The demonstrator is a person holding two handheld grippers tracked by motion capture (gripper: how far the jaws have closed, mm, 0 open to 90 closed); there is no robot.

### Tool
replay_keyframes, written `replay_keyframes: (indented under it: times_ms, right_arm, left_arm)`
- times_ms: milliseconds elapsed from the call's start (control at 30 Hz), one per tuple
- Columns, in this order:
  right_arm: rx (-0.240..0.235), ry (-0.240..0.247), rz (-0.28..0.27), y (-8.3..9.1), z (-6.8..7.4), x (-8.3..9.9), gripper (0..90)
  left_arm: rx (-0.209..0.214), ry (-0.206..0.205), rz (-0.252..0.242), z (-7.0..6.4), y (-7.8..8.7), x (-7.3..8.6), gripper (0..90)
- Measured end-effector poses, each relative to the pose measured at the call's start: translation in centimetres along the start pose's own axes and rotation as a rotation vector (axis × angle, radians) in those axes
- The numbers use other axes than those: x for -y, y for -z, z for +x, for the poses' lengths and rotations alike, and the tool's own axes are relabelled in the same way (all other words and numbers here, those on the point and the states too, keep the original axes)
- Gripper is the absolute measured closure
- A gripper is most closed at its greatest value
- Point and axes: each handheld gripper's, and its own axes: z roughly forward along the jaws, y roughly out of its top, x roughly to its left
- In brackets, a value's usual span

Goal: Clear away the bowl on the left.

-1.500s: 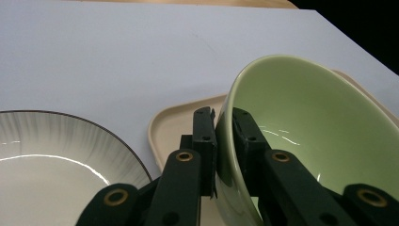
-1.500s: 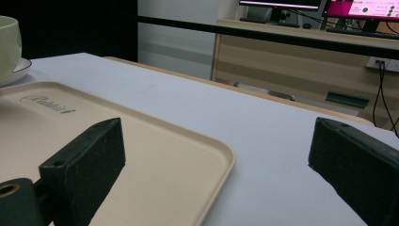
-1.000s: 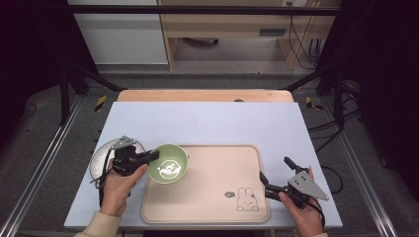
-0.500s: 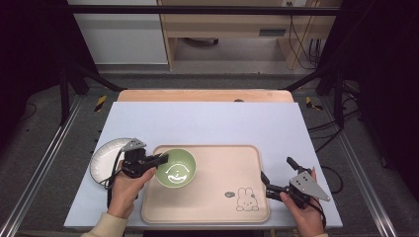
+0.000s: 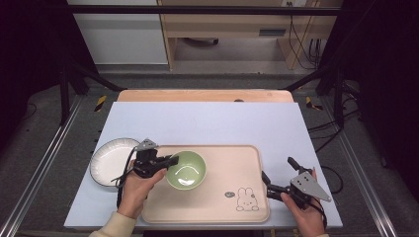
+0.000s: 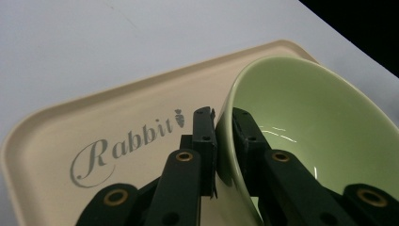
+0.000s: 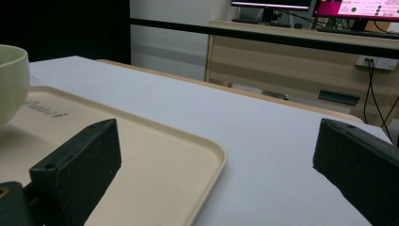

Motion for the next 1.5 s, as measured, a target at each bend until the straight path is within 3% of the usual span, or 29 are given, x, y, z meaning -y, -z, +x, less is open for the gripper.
replay_keyframes:
  times_ms: [367, 533, 667, 1500]
  right_arm:
    - [0.006, -0.007, -0.012, 0.3, -0.2, -0.2, 2.1]
    - [0.003, -0.013, -0.006, 0.3, -0.3, -0.1, 2.2]
    - [0.003, -0.011, -0.003, 0.3, -0.3, -0.1, 2.2]
    - [-0.001, -0.01, 0.004, 0.1, -0.1, 0.0, 2.4]
  left_arm:
    - [0.034, -0.056, 0.046, -1.7, -2.1, -2.1, 81.5]
    - [0.054, -0.053, 0.055, -1.9, -3.3, -2.7, 81.5]
    - [0.065, -0.042, 0.063, -1.8, -3.9, -2.7, 81.5]
    - [0.04, -0.031, 0.115, -1.3, -5.2, -1.2, 81.5]
